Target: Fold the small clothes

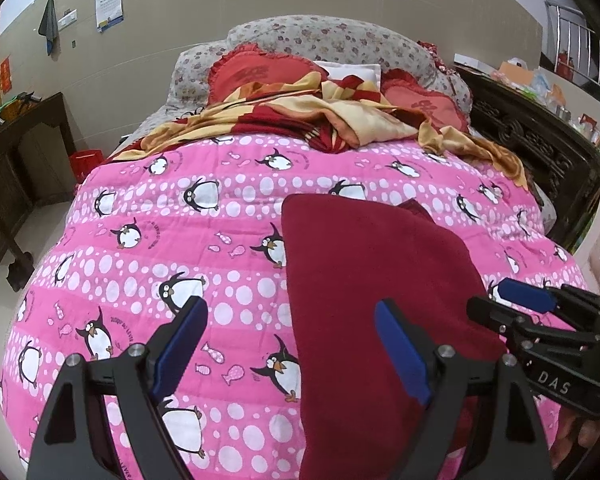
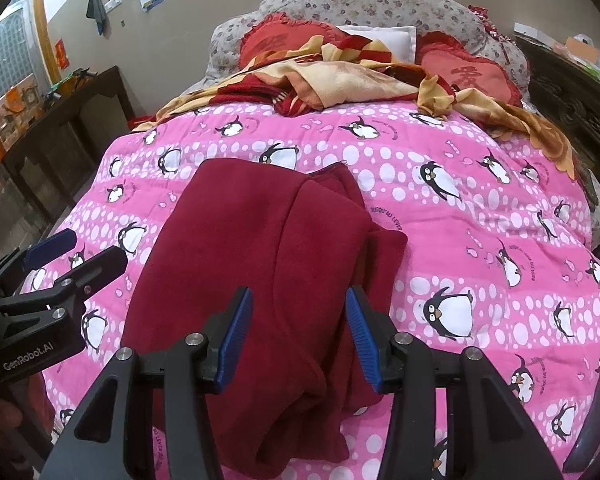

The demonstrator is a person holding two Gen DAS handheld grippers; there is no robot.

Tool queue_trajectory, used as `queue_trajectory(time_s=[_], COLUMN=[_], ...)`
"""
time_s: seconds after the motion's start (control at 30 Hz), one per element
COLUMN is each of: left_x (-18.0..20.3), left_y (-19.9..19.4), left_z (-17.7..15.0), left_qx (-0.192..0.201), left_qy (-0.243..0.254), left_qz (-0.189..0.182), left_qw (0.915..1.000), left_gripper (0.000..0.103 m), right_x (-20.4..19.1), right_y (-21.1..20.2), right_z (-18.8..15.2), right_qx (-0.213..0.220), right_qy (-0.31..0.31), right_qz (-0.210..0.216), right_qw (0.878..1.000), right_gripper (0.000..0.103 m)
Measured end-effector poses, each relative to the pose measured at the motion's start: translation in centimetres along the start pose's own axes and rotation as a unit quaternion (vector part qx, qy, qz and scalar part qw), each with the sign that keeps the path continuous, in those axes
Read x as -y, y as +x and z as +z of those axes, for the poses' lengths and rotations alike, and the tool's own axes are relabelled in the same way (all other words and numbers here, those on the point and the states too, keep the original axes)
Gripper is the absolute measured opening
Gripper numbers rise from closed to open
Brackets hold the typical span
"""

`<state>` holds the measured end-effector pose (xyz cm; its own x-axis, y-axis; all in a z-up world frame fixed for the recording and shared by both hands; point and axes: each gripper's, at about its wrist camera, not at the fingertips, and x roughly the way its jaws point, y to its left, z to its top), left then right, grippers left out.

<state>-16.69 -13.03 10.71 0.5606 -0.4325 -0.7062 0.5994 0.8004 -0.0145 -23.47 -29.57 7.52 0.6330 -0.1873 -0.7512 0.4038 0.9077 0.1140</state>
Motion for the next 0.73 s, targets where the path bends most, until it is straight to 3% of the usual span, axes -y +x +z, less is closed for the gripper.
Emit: queue_trajectory(time_s=[0.73], left_x=[-0.9], left_y=[0.9], left_z=[-0.2], left_qx=[0.001], left_qy=[-0.016], left_qz=[-0.016], left_qw=[0.9997], left_gripper=[0.088], right_x=[0.3], right_y=[1.1], right_z=[-0.1], right_qx=[-0.011], right_qy=[0.006], right_qz=[0.011], right_qw=[1.0], right_gripper=[0.05])
